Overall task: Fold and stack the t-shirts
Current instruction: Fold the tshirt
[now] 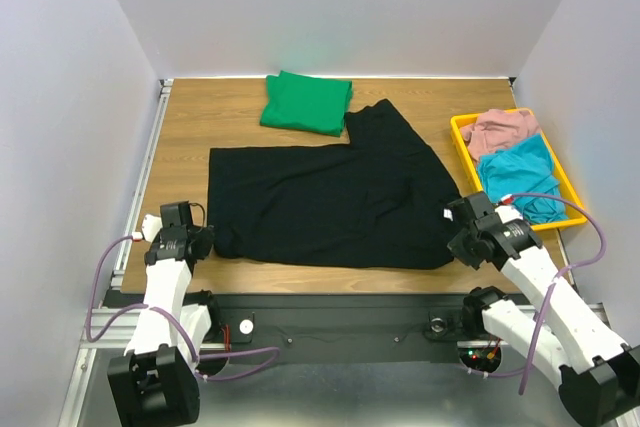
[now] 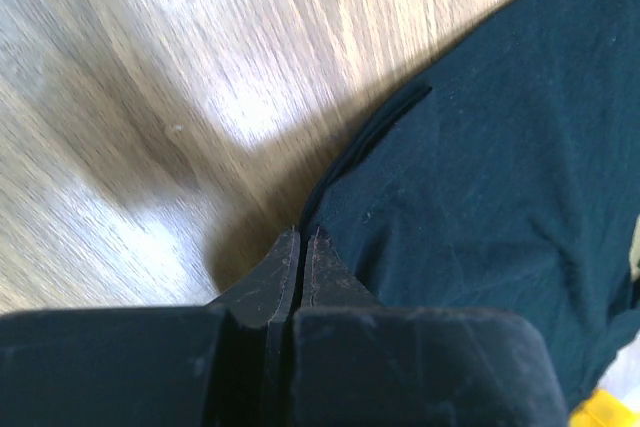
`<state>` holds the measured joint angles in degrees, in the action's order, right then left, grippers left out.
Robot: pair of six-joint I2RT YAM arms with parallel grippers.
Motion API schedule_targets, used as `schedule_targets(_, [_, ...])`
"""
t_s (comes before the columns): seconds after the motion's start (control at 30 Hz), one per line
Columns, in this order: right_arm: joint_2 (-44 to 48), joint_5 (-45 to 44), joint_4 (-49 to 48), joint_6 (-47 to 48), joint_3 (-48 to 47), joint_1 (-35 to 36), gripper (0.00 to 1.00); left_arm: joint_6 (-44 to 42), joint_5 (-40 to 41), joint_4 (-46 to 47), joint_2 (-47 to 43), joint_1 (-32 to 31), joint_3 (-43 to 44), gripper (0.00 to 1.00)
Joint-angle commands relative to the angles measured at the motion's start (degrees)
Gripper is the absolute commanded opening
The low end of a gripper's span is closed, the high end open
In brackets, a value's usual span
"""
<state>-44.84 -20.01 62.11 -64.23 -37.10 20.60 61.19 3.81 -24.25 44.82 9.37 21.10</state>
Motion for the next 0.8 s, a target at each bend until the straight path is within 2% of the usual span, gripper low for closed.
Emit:
schedule_targets(0.0, [-0.50,-2.58,4.16,-1.69,-2.18,-0.30,0.00,1.56,-1.09,-1.50,-2.01,-0.23,-0.89,0.00])
schedule_targets(0.1, [-2.18,-2.40,4.25,-1.52,-2.18,-0.30,0.02,1.74,-0.65,-1.41,-2.72,-0.31,-1.06,0.00])
schedule_targets(0.13, [-2.88,-2.58,4.25,-1.52,-2.18,-0.30,0.09,1.92,-0.39,-1.41,-2.72,-0.31,-1.06,0.00])
schedule_targets(0.2, [-3.06,-2.75,4.60,-1.78,-2.36,-0.30,0.10,2.27,0.05,-1.33,-2.81,-0.31,-0.98,0.00])
schedule_targets(0.23, [-3.06,-2.84,4.69,-1.87,-2.45,-0.30,0.18,2.36,0.23,-1.41,-2.81,-0.23,-0.98,0.00])
schedule_targets(0.3, [-3.32,-3.54,5.65,-2.22,-2.89,-0.30,0.40,2.53,0.32,-1.59,-2.81,-0.31,-0.98,0.22])
schedule_targets(0.33, [-4.02,-3.89,6.70,-2.48,-3.50,-0.30,0.58,2.71,0.32,-1.68,-2.89,-0.31,-0.89,0.32])
schedule_targets(0.37, [-4.38,-4.59,7.23,-2.57,-3.85,-0.21,0.67,2.79,0.49,-1.76,-2.98,-0.23,-0.71,0.40])
schedule_targets(0.43, [-4.73,-5.30,8.11,-2.39,-5.26,-0.21,0.93,2.97,0.49,-2.29,-2.98,-0.31,-0.19,0.48])
schedule_targets(0.47, [-4.82,-5.48,8.29,-2.05,-5.87,-0.30,1.00,3.41,1.36,-3.08,-3.07,-0.31,0.34,0.53])
schedule_targets(0.5, [-4.64,-6.00,8.29,-1.78,-6.49,-0.30,1.00,3.59,2.24,-4.48,-3.07,-0.31,1.47,0.66])
schedule_targets(0.53, [-4.64,-6.27,8.21,-0.74,-8.06,-0.30,1.00,3.93,2.77,-5.10,-3.07,-0.31,1.83,0.98])
schedule_targets(0.63, [-4.56,-4.26,2.96,4.26,-9.91,-0.21,1.00,4.38,5.40,-8.00,-3.33,-0.31,5.60,0.99])
schedule_targets(0.67, [-4.90,-2.51,0.41,8.46,-10.27,-0.30,1.00,4.55,8.02,-8.96,-3.86,-0.31,7.01,0.99])
schedule_targets(0.77, [-9.37,10.72,-15.55,16.29,-9.14,-0.04,1.00,3.86,11.20,-8.11,-5.61,-0.23,12.28,0.99])
